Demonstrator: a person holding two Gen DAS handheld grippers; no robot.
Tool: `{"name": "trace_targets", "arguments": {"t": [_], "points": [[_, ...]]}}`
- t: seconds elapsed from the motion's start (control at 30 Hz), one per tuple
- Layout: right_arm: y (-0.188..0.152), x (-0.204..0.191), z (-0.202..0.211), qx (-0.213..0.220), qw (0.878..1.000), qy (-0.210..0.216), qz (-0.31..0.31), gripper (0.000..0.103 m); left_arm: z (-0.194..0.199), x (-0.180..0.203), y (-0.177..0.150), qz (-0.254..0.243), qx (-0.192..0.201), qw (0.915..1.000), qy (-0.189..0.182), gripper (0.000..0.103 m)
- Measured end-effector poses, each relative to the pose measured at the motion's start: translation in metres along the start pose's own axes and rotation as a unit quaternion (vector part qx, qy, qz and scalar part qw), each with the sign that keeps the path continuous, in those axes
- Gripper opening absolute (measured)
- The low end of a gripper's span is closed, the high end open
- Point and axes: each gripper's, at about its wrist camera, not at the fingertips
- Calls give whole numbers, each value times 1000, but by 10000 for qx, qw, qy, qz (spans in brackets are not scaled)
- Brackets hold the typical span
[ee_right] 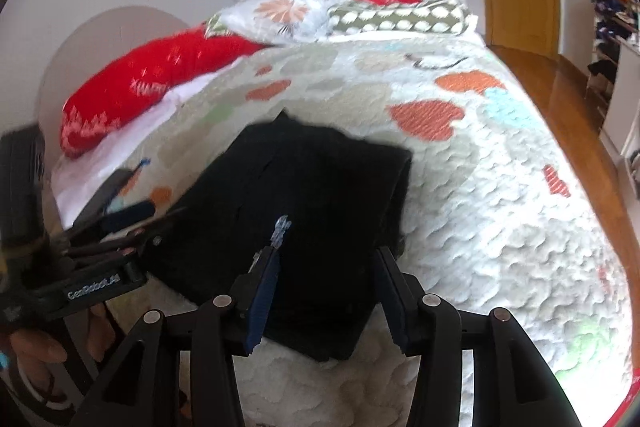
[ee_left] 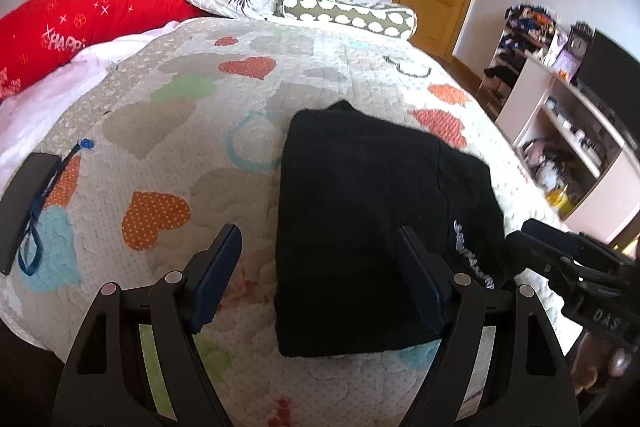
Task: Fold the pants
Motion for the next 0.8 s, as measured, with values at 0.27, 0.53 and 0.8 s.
{"name": "trace_targets", "arguments": {"t": [0.27,0.53,0.8], "points": [[6,29,-7,38,9981,288,-542,60,-11,-4,7,-24,-196,9995,-250,79],[9,55,-34,-167,9915,802,-1011,60,-35,-7,13,33,-490,9977,-470,79],[5,55,-52,-270,9865,1387,-829,79,-56,-11,20,183,-745,9936,-830,80]]}}
Point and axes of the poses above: each gripper's, at about its wrist camera, not at the fingertips, and z roughly against the way its jaws point, x to its right, y to its top, and after that the axes turned 12 degrees about y, right-handed
